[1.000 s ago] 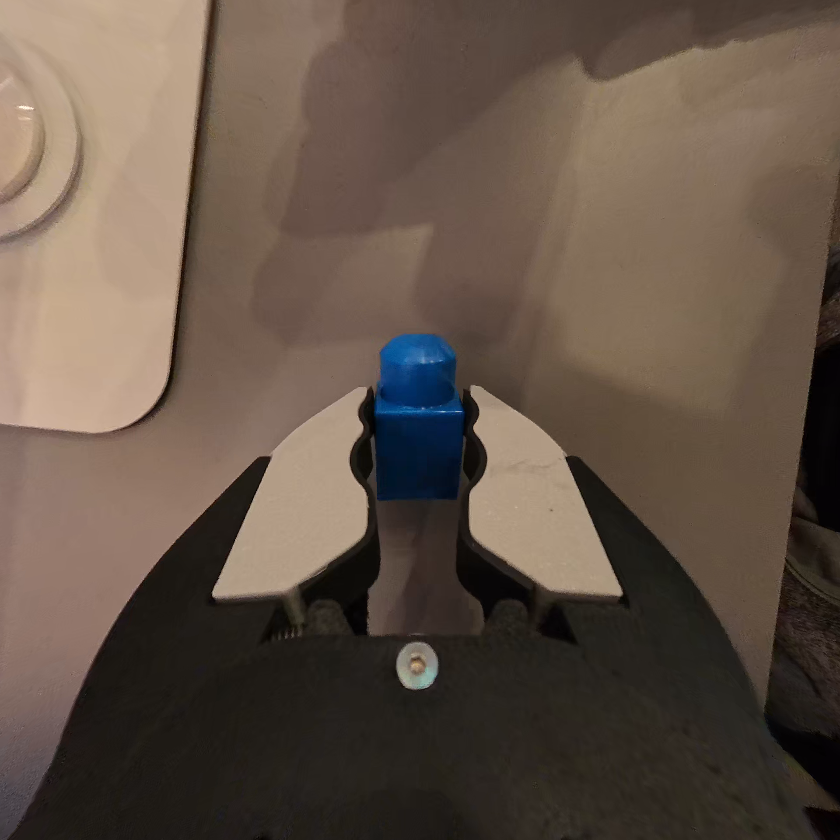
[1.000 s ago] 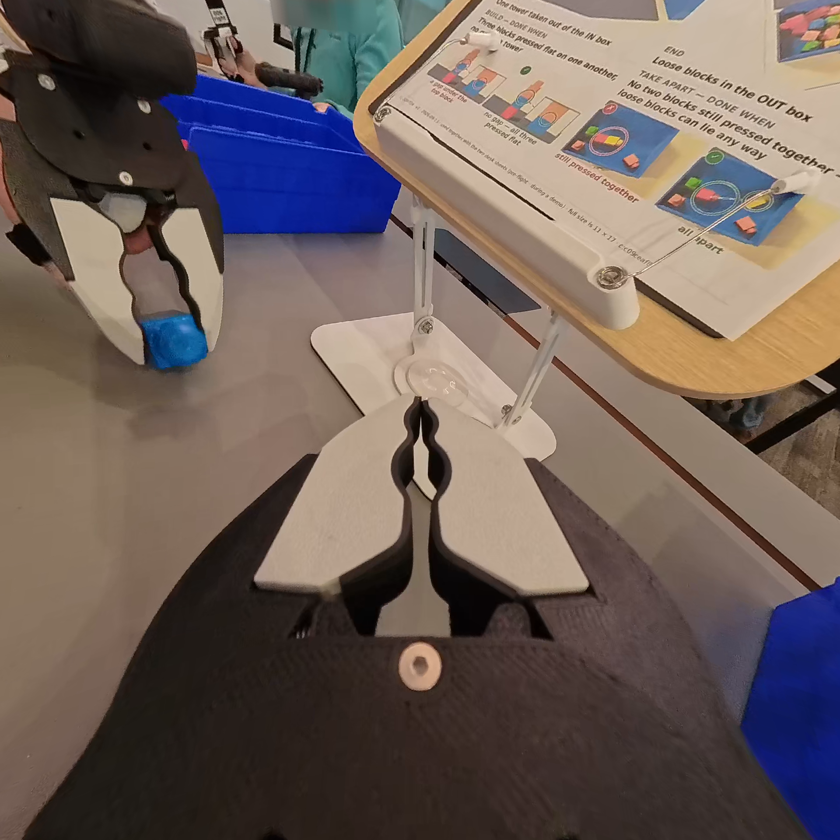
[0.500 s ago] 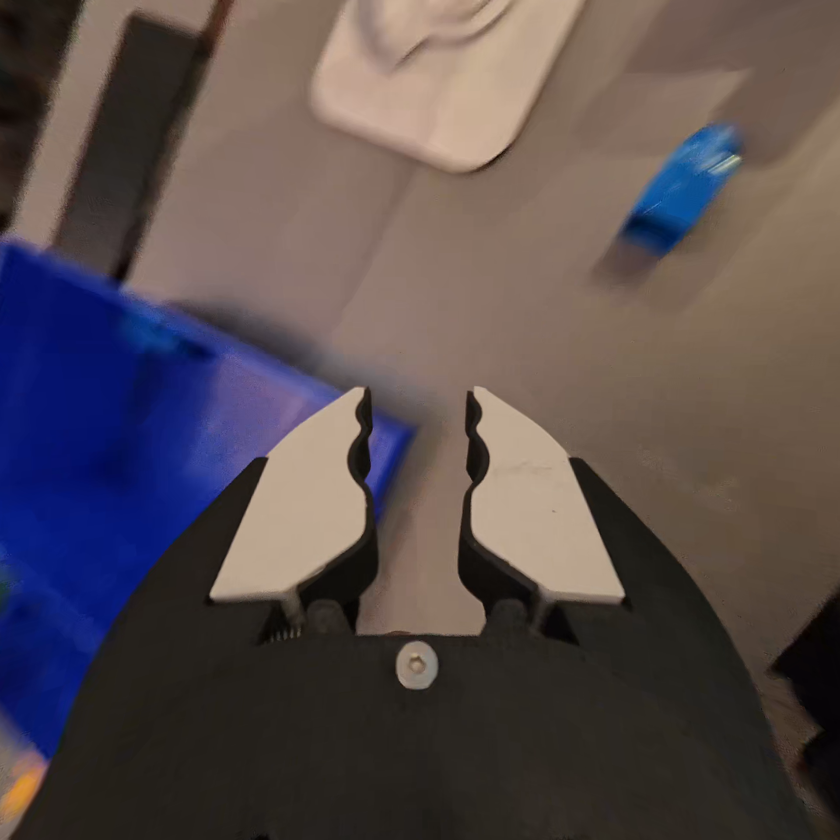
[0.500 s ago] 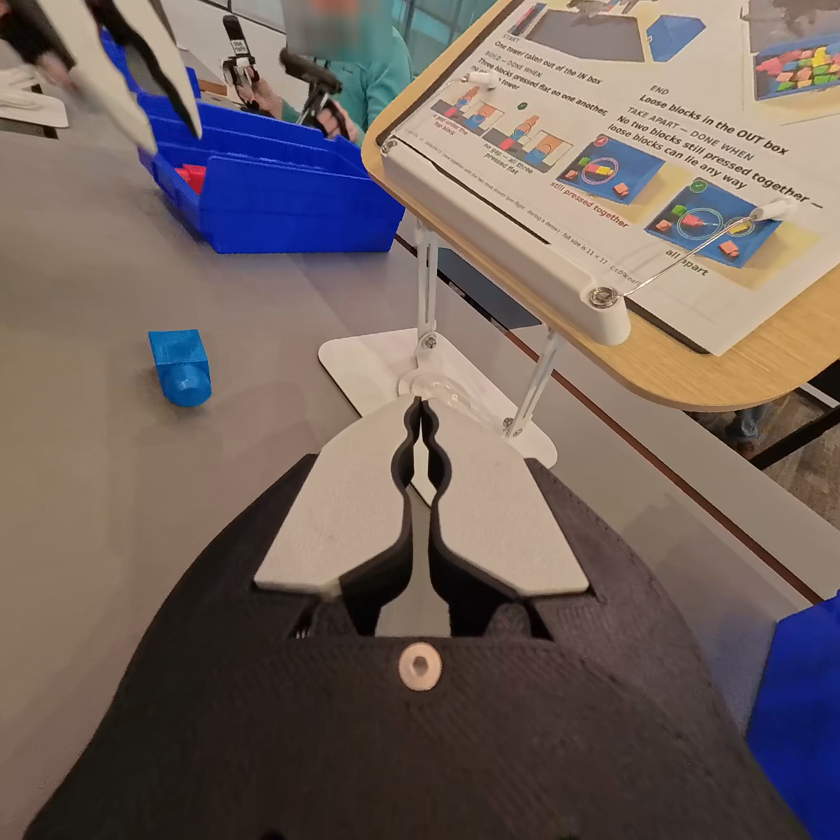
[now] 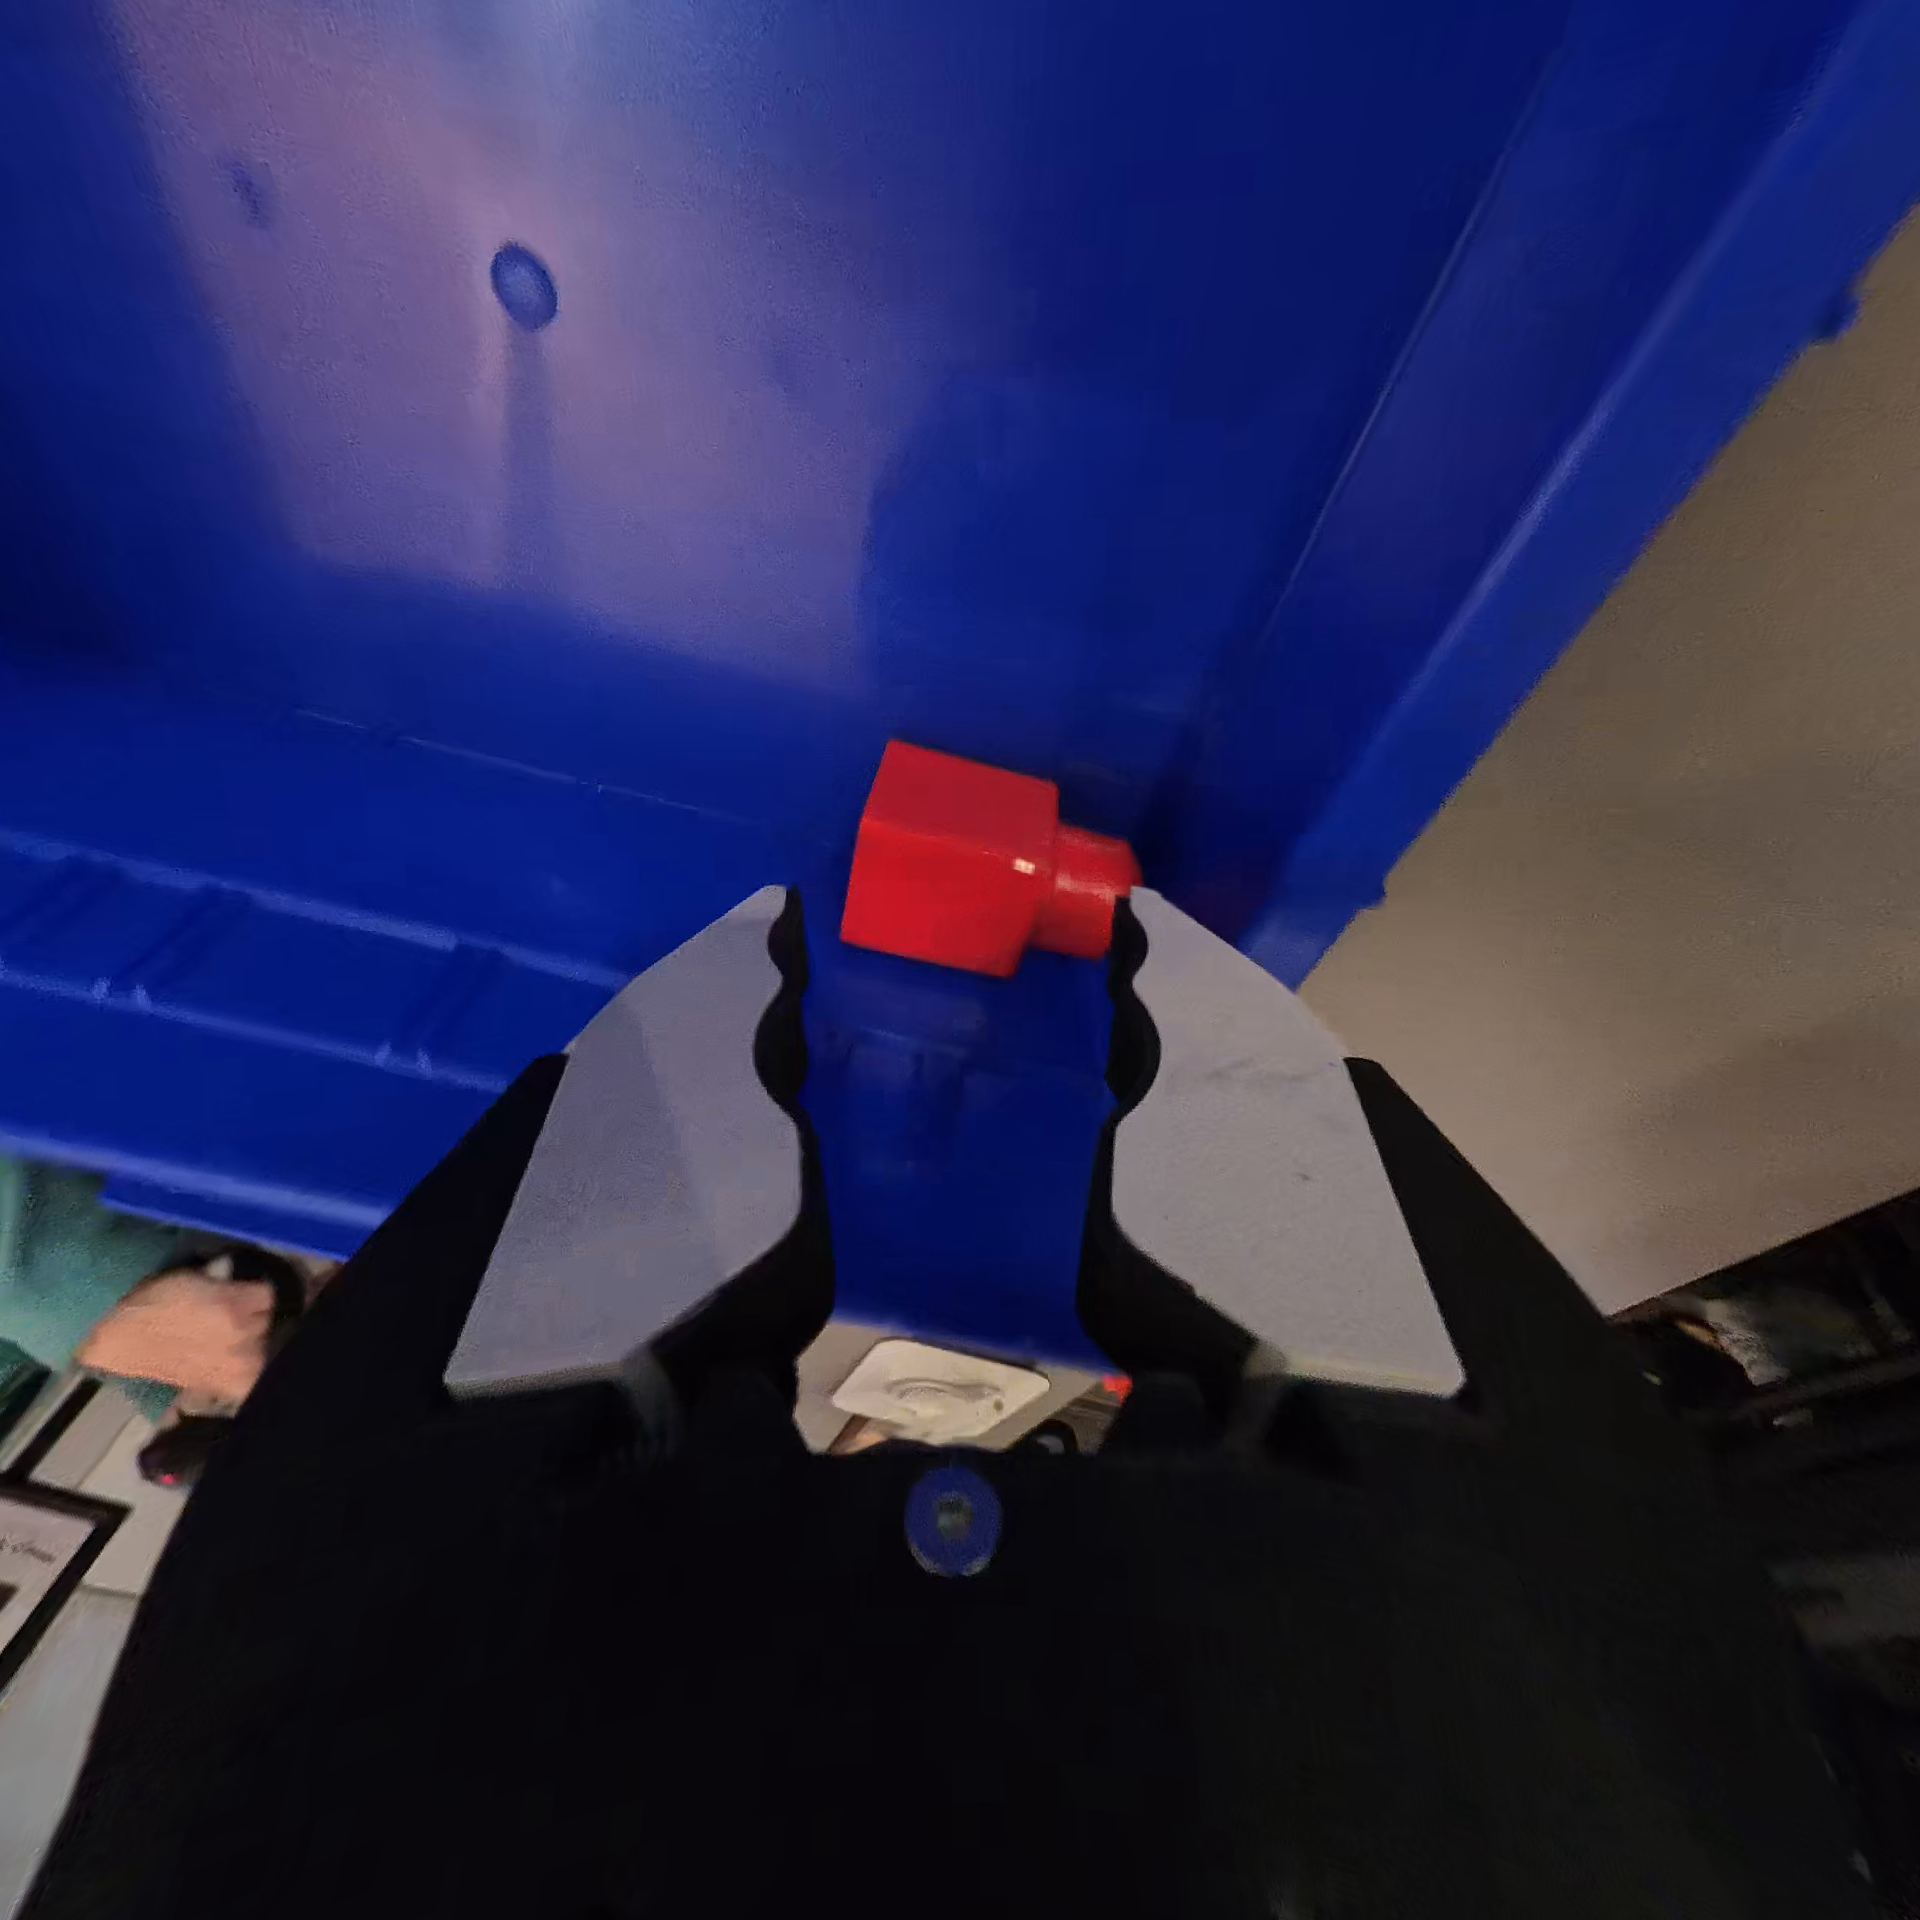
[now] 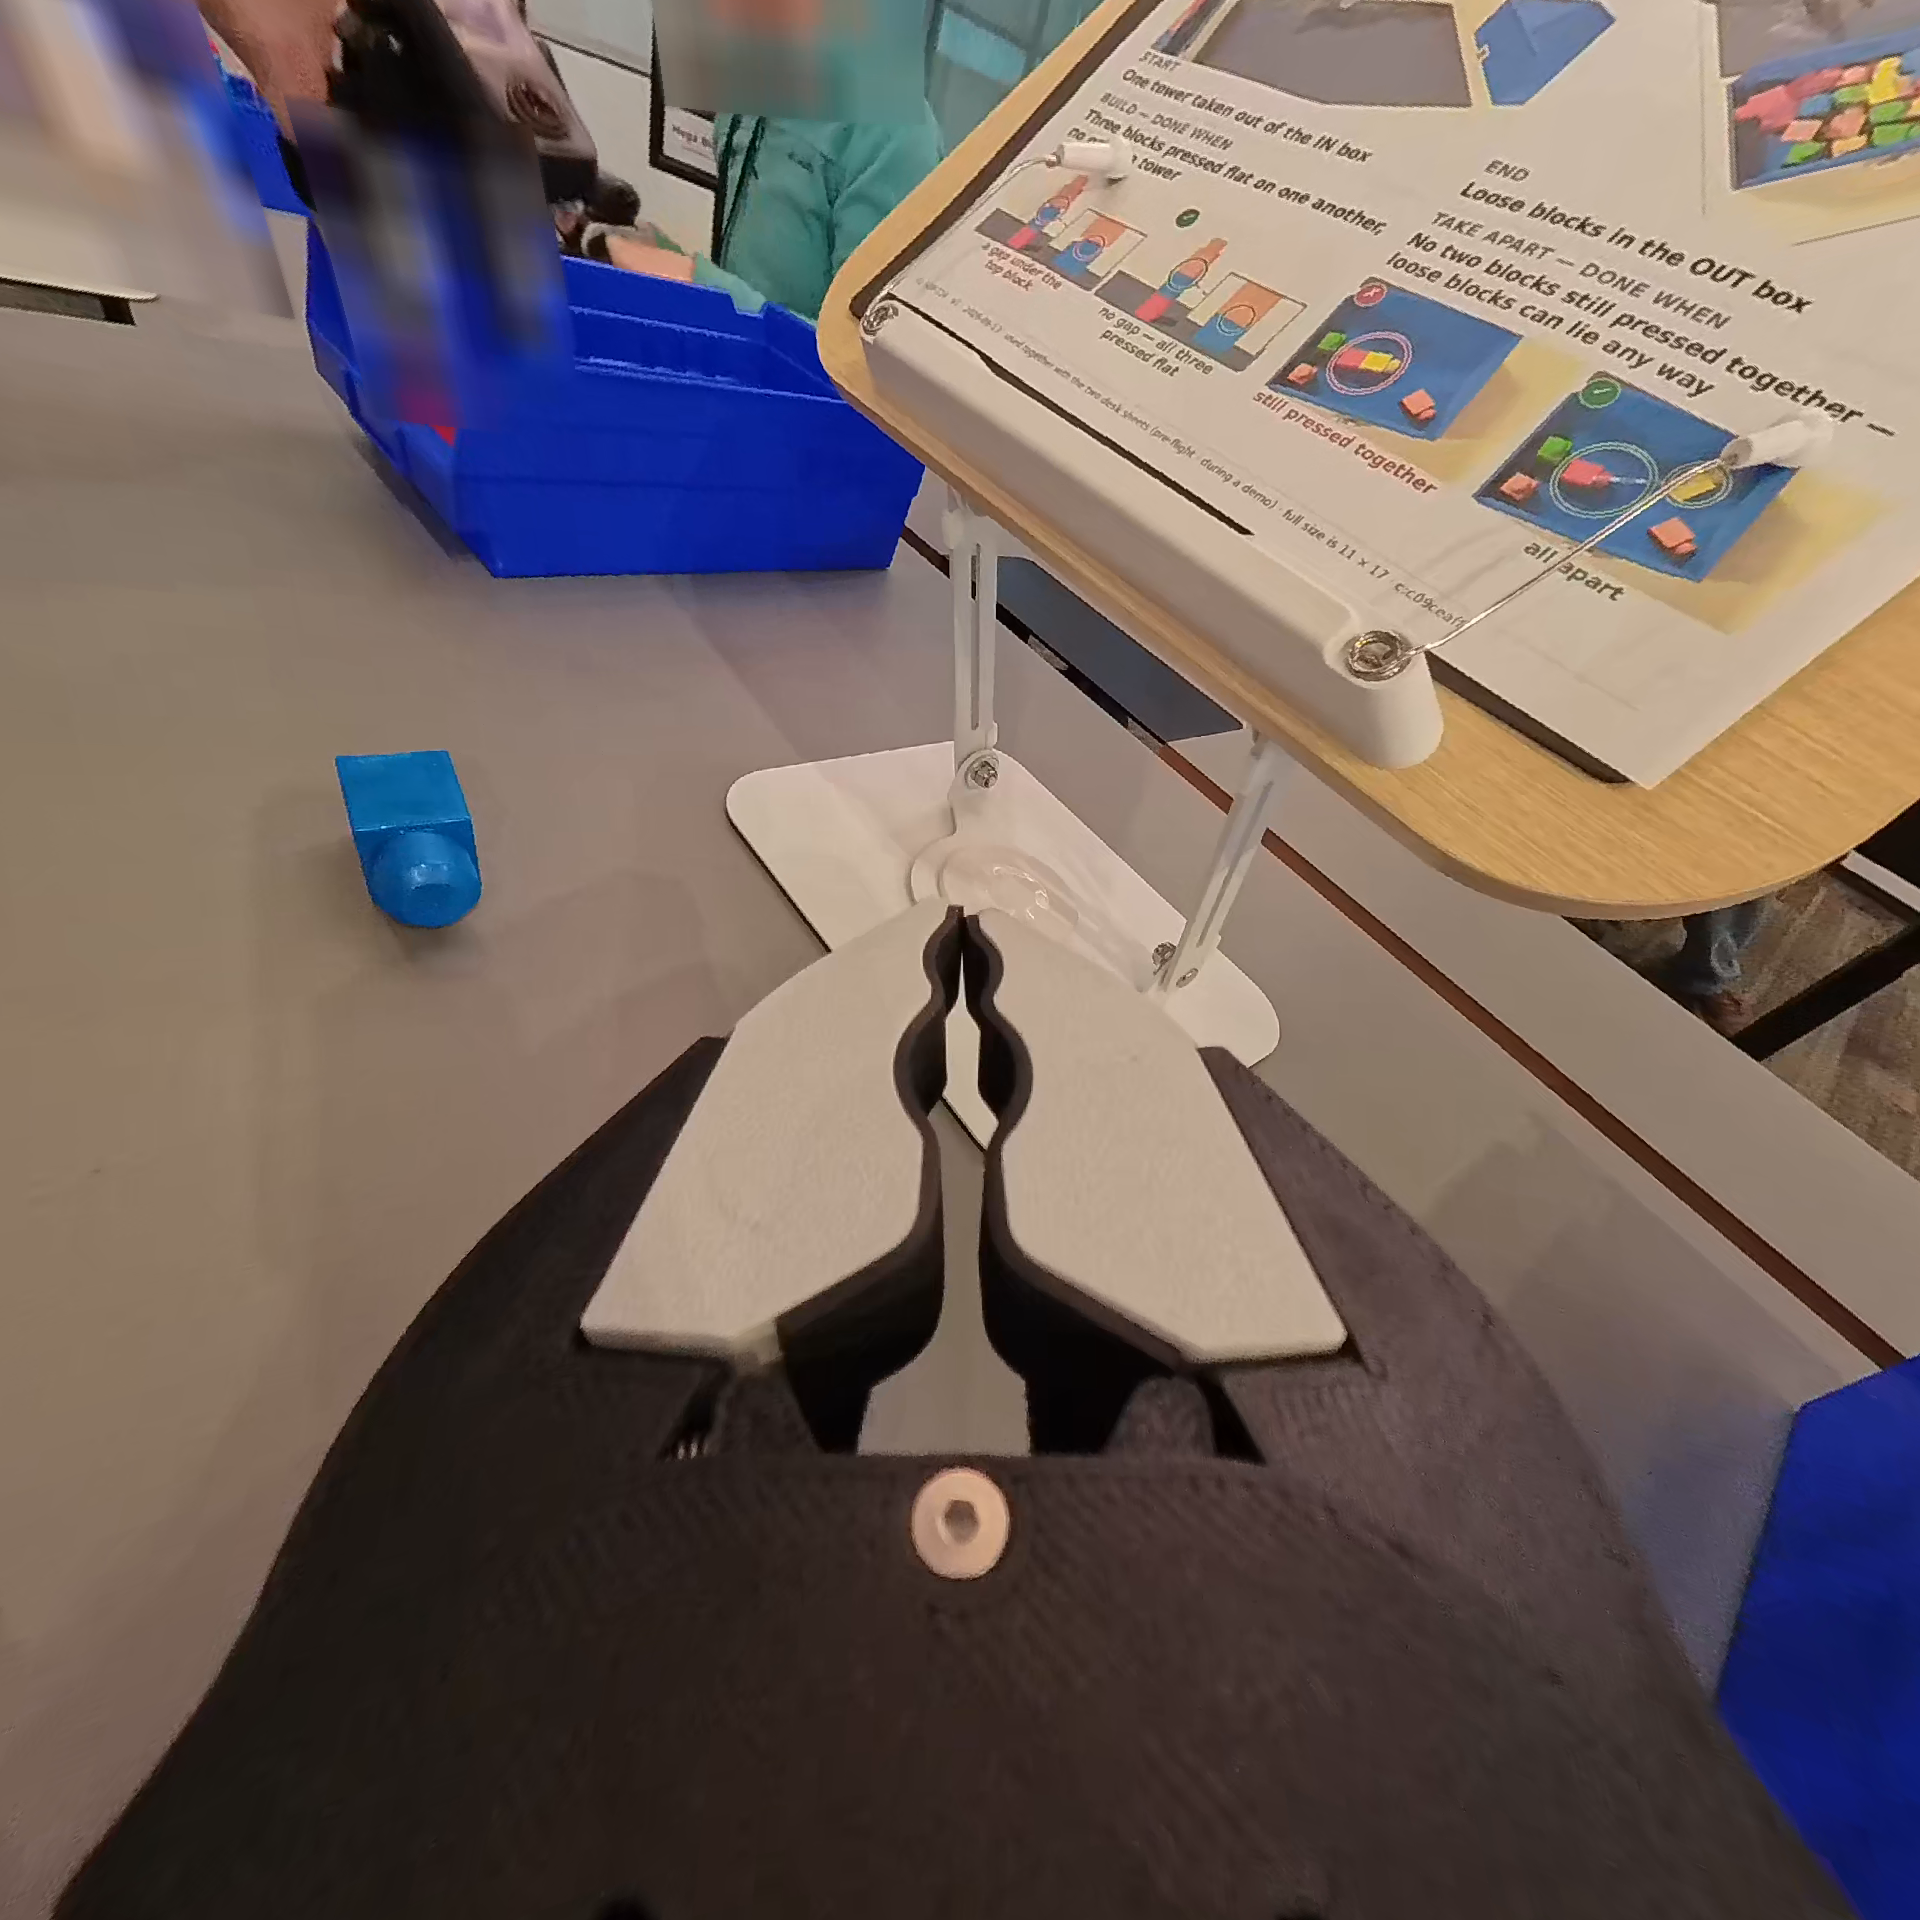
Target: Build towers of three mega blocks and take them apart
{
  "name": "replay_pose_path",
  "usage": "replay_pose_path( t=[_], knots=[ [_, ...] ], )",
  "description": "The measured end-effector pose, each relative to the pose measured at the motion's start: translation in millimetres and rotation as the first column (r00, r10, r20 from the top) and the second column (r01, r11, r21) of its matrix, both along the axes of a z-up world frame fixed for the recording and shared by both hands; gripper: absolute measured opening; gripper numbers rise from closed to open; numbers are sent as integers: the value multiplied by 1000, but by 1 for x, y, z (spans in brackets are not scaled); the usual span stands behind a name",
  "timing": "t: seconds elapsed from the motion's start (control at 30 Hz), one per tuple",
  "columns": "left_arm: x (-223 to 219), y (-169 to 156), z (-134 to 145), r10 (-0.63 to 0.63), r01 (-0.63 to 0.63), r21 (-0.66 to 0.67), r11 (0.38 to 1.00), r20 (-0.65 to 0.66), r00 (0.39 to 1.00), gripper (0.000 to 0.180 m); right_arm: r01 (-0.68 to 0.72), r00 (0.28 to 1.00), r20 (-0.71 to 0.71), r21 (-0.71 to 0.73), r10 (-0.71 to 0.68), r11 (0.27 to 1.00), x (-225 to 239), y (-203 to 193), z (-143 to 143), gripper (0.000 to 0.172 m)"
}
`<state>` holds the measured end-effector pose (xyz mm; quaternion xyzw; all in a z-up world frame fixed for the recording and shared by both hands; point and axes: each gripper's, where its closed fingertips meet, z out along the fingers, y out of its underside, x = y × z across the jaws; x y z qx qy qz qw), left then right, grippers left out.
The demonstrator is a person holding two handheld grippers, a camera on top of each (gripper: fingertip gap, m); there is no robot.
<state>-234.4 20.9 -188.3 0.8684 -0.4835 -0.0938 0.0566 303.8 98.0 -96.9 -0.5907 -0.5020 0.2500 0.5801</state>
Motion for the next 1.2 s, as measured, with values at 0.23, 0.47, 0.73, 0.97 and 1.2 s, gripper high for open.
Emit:
replay_pose_path(
  t=[0.23,0.47,0.73,0.97,1.2],
  knots=[
    [-10,-3,-23,-31,12,-139,990,-142,989,64,-9,1000,11,-6,9,1000,-2,0,-3,0],
    [-8,-9,-31,-45,3,-245,970,-163,986,32,-9,1000,4,-3,9,1000,0,0,-1,0],
    [1,6,22,2,-5,-23,1000,-107,994,1,-16,1000,-3,2,16,1000,0,-2,1,0],
    [73,1,69,-84,65,182,981,101,991,2,-11,1000,-7,7,11,1000,1,-2,3,0],
    [251,-42,104,-357,170,398,901,463,811,1,-19,1000,-1,0,19,1000,-1,-3,1,0]
  ],
)
